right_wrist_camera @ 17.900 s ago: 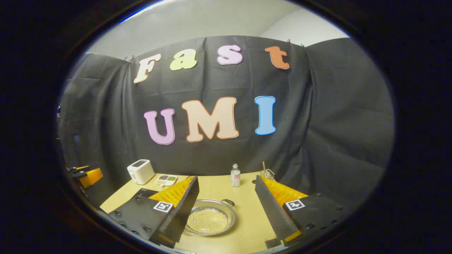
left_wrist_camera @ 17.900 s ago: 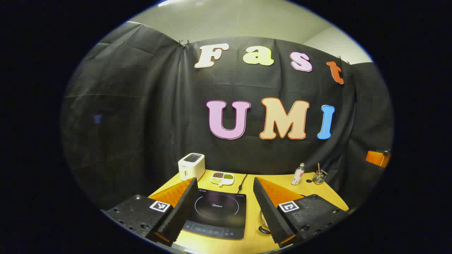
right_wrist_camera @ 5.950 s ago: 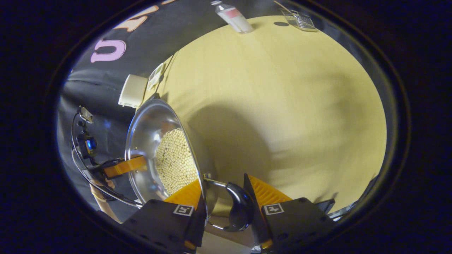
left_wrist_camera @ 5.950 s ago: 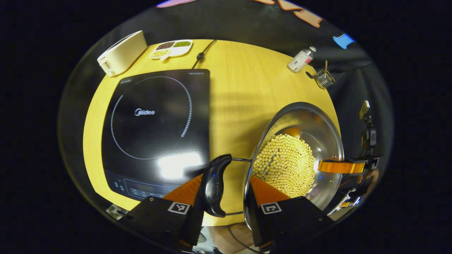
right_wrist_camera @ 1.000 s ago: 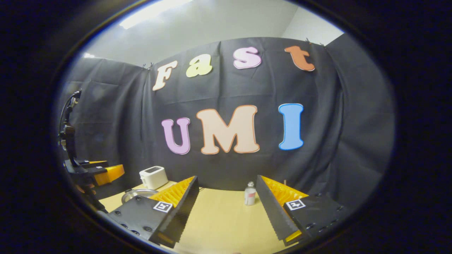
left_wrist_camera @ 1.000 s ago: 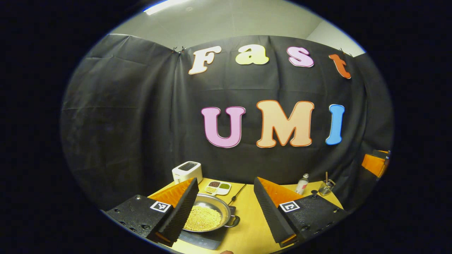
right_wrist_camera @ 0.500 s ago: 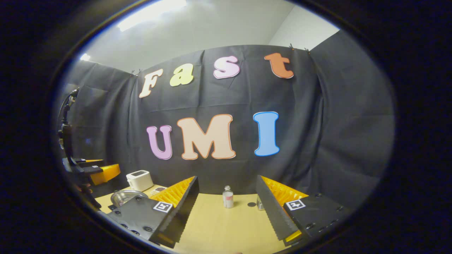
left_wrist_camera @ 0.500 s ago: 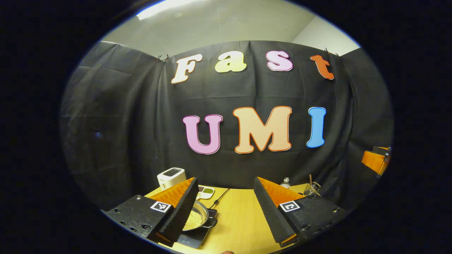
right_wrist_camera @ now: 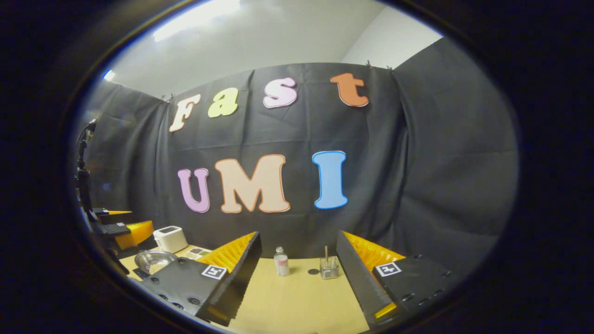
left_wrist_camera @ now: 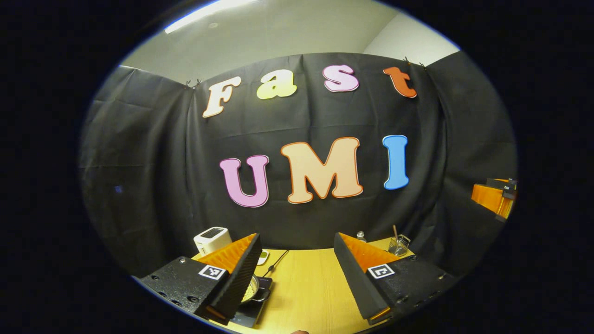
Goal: First push the handle of the pot to place it horizontally, then grasp the pot with both hands and set it on the induction cooktop.
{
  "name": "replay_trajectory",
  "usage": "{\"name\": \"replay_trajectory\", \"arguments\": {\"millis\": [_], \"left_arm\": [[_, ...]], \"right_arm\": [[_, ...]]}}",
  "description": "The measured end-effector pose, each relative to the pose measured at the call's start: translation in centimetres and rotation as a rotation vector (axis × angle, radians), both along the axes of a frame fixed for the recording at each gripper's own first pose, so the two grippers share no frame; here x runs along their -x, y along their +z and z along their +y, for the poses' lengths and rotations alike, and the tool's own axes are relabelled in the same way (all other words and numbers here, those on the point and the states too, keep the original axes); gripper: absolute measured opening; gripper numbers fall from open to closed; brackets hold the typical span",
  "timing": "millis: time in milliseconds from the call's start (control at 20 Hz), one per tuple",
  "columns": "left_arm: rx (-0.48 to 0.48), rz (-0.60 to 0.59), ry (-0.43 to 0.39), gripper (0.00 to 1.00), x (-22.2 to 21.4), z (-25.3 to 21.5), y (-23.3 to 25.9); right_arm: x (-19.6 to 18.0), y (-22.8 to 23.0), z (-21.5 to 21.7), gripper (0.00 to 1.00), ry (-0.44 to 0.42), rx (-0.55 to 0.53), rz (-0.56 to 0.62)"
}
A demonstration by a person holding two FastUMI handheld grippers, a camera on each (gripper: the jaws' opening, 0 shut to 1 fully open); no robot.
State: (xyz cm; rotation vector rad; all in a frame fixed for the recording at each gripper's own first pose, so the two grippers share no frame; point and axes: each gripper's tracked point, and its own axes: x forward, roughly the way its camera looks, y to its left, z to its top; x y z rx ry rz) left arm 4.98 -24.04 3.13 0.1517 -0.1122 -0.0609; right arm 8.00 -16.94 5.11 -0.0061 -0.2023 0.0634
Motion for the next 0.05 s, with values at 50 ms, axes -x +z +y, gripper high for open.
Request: {"name": "replay_trajectory", "arguments": {"millis": [50], "left_arm": [[-0.006, 0.003, -0.006, 0.95, -0.18, -0.39, -0.06]], "right_arm": [[0.06, 0.03, -0.24, 0.93, -0.004, -0.001, -0.002]]}}
